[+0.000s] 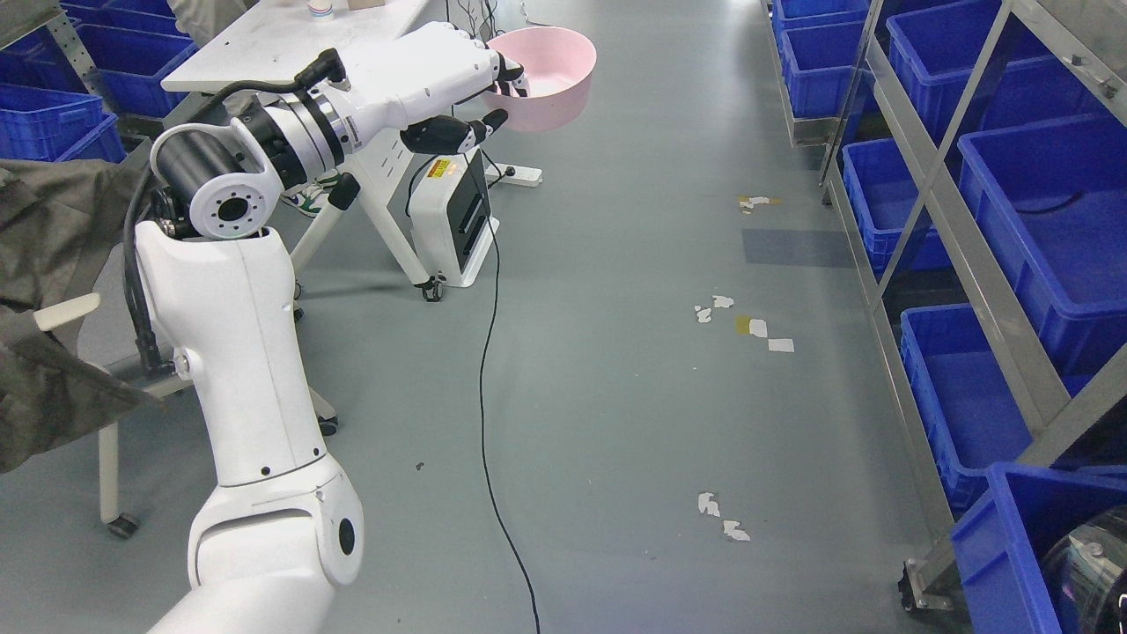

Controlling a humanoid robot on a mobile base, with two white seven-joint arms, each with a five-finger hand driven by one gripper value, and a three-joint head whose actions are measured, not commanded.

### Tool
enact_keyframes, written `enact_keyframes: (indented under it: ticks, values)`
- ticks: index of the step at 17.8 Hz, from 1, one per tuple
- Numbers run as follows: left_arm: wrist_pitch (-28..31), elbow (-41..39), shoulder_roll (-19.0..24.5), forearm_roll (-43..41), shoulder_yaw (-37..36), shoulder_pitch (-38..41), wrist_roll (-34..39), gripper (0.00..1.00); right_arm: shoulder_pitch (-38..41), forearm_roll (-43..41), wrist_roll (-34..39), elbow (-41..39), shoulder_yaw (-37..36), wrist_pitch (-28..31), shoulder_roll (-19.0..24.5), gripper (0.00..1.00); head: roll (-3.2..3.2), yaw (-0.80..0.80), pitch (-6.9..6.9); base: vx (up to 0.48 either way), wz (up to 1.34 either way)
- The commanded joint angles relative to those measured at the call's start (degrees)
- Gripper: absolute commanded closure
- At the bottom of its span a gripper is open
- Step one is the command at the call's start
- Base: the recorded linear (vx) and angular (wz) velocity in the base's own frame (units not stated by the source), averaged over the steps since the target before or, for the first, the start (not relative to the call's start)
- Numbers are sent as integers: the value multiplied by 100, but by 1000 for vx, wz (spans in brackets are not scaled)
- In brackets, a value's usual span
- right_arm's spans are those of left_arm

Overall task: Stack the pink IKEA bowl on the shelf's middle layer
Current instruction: 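Hold the pink bowl raised in the left hand while driving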

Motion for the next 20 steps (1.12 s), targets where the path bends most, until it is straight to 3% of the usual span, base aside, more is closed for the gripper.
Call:
enact_keyframes:
  ticks: [1, 20]
  values:
    - [2, -9, 96, 1, -2, -14, 3, 100, 131, 1, -2, -100, 1, 2, -100, 0, 0, 0, 0, 200, 1]
    - [2, -53, 96, 203, -11, -14, 38, 99, 131, 1, -2, -100, 1, 2, -100, 0, 0, 0, 1, 325, -68]
